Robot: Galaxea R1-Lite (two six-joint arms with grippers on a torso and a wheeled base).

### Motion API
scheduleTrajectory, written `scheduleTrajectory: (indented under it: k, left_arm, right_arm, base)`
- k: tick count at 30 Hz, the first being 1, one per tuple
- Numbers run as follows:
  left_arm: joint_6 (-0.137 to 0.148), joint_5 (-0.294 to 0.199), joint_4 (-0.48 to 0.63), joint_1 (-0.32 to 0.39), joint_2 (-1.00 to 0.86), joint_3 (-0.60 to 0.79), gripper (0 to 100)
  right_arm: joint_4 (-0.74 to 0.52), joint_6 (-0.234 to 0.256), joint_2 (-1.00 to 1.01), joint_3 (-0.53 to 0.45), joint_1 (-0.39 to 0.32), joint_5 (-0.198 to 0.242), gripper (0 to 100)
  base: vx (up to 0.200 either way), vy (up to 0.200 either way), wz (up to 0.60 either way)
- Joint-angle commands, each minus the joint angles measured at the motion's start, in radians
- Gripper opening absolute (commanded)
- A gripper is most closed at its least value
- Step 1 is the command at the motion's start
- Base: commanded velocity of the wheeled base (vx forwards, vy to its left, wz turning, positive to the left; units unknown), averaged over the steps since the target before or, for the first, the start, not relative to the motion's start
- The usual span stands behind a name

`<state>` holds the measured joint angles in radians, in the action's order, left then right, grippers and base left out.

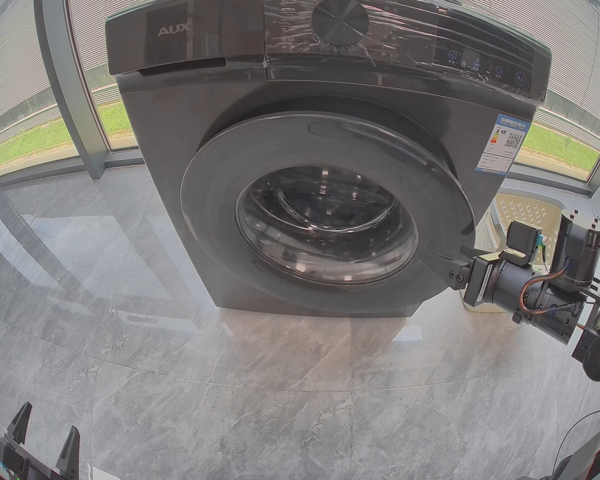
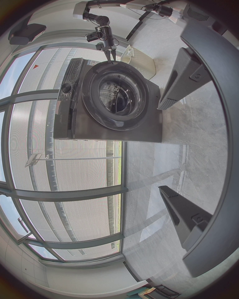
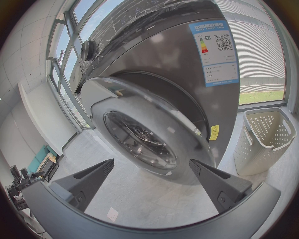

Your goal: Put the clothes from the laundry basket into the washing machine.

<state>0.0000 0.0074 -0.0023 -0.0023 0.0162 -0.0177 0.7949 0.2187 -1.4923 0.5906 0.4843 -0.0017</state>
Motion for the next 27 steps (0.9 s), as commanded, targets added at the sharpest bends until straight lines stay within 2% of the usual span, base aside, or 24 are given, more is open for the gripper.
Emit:
scheduleTrajectory:
  k: [1, 4, 9, 16, 22, 27]
  left_arm:
    - [0.0, 0.0, -0.001, -0.001, -0.012, 0.018, 100]
    - [-0.002, -0.001, -0.001, -0.001, -0.012, 0.018, 100]
    - [0.0, -0.001, 0.001, -0.001, -0.012, 0.018, 100]
    - [0.0, -0.003, -0.001, -0.001, -0.012, 0.018, 100]
    - [0.002, -0.003, 0.001, -0.001, -0.012, 0.018, 100]
    - [0.002, -0.003, 0.001, -0.001, -0.012, 0.018, 100]
  right_arm:
    - [-0.002, -0.004, 0.006, -0.055, 0.004, 0.005, 100]
    - [0.0, -0.018, 0.018, -0.089, 0.045, 0.006, 100]
    - [0.0, -0.018, 0.027, -0.084, 0.074, 0.008, 100]
    - [0.129, -0.022, 0.012, -0.049, 0.073, -0.004, 100]
    - [0.152, -0.022, -0.019, 0.005, 0.063, -0.009, 100]
    - [0.152, -0.021, -0.017, 0.057, 0.036, -0.024, 100]
  base:
    - [0.0, 0.0, 0.0]
    - [0.0, 0.0, 0.0]
    - [0.2, 0.0, 0.0]
    - [0.2, 0.0, 0.0]
    - [0.2, 0.0, 0.0]
    - [0.0, 0.0, 0.0]
